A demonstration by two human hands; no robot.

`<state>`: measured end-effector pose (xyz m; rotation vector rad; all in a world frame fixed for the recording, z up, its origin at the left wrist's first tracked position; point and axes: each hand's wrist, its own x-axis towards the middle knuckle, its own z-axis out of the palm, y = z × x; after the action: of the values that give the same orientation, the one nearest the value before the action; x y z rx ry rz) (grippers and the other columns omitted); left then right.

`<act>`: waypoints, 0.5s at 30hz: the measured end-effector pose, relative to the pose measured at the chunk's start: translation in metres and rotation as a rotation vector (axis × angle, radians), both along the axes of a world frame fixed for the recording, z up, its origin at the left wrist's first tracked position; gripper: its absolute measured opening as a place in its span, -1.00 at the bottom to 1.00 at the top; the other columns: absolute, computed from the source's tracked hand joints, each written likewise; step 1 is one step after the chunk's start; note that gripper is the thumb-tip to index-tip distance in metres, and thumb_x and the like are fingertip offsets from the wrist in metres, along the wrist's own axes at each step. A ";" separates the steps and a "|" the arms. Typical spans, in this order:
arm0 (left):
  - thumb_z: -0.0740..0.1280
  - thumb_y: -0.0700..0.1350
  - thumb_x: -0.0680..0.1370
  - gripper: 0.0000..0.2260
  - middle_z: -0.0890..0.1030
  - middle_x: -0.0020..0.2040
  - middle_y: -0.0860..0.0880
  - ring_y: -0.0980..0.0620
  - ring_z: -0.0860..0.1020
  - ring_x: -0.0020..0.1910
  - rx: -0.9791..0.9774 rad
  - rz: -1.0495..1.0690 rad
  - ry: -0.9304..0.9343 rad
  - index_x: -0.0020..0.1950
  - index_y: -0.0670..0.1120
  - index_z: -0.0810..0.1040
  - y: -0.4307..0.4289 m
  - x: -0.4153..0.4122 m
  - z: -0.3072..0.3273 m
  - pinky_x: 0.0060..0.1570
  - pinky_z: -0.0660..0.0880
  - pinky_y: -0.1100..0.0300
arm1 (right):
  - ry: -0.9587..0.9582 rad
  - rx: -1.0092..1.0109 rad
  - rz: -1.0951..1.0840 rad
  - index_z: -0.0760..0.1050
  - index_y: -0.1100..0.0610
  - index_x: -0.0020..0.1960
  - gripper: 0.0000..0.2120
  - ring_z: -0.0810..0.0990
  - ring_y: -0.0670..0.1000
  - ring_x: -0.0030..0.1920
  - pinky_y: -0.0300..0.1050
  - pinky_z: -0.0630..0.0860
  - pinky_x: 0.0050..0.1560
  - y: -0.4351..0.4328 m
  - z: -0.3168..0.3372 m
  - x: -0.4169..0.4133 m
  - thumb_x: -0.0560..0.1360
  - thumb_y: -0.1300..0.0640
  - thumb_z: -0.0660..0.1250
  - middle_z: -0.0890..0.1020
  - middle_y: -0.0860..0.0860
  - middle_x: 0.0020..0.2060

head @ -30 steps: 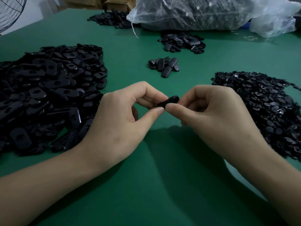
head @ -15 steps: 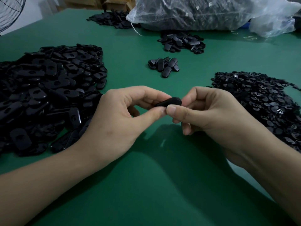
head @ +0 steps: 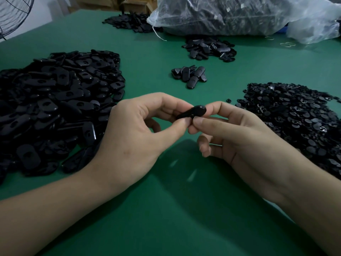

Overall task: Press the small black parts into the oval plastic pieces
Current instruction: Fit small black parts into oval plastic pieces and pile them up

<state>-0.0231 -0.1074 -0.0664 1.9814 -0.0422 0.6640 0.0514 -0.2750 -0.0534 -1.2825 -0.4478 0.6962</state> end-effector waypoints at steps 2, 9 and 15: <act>0.49 -0.16 0.50 -0.86 0.73 -0.15 0.17 0.11 0.71 -0.11 0.032 0.019 -0.032 -0.03 0.08 0.69 0.000 -0.001 0.000 -0.21 0.56 0.09 | 0.042 0.033 0.013 0.48 0.14 0.02 -0.71 0.56 -0.04 -0.40 -0.22 0.54 -0.33 0.000 -0.001 0.000 0.36 0.17 0.48 0.69 0.10 -0.19; 0.52 -0.21 0.50 -0.83 0.72 -0.15 0.18 0.17 0.69 -0.09 0.196 0.082 -0.155 -0.02 0.06 0.69 -0.003 -0.005 0.004 -0.14 0.56 0.28 | 0.170 0.096 0.086 0.46 0.09 -0.04 -0.73 0.54 -0.07 -0.41 -0.19 0.53 -0.34 -0.002 -0.001 0.001 0.37 0.25 0.50 0.68 0.09 -0.22; 0.48 -0.24 0.53 -0.93 0.69 -0.07 -0.01 0.13 0.64 -0.05 0.248 0.027 -0.182 -0.01 -0.20 0.69 -0.004 -0.008 0.006 0.00 0.52 0.43 | 0.210 0.111 0.144 0.49 0.07 -0.14 -0.81 0.52 -0.08 -0.43 -0.19 0.54 -0.29 -0.006 0.001 0.002 0.37 0.26 0.47 0.68 0.08 -0.24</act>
<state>-0.0309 -0.1112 -0.0605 2.1552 -0.2179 0.8903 0.0534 -0.2812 -0.0519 -1.0673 -0.4032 0.9060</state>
